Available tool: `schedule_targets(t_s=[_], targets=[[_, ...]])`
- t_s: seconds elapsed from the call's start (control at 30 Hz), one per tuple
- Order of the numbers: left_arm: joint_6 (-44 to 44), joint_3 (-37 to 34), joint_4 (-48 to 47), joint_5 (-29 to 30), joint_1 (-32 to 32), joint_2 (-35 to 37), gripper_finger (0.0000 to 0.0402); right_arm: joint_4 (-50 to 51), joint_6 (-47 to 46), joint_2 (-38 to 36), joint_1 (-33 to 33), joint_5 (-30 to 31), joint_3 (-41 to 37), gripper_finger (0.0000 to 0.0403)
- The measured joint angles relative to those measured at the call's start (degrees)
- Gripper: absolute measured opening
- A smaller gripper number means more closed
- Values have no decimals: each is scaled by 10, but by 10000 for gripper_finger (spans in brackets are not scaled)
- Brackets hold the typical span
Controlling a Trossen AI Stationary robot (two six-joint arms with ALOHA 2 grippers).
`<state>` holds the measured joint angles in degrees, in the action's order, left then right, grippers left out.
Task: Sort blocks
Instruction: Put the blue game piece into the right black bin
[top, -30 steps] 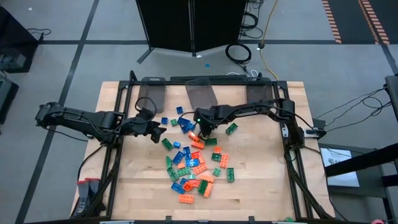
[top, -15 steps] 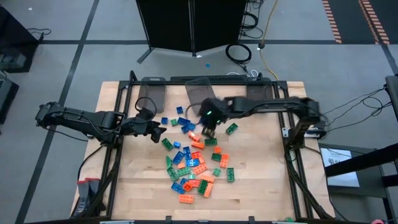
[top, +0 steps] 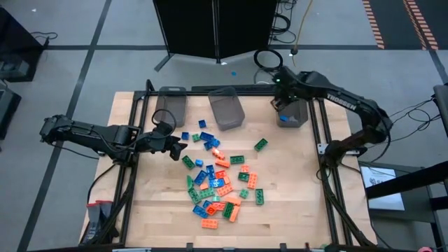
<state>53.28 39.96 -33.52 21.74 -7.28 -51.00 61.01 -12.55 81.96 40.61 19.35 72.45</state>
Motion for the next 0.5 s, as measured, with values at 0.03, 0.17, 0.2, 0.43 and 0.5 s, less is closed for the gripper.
schedule_targets(t_s=[0.03,0.17,0.2,0.43,0.5], targets=[[0,0,0,0,0,0,248,-20,1,-6,17,-11,-28,117],[0,0,0,0,0,0,248,-113,-20,-18,54,-56,-122,117],[0,0,0,0,0,0,248,-139,-26,-18,58,-67,-141,117],[4,0,0,0,0,0,248,-233,-72,-16,63,-95,-223,117],[4,0,0,0,0,0,248,-237,-68,-16,63,-98,-223,122]])
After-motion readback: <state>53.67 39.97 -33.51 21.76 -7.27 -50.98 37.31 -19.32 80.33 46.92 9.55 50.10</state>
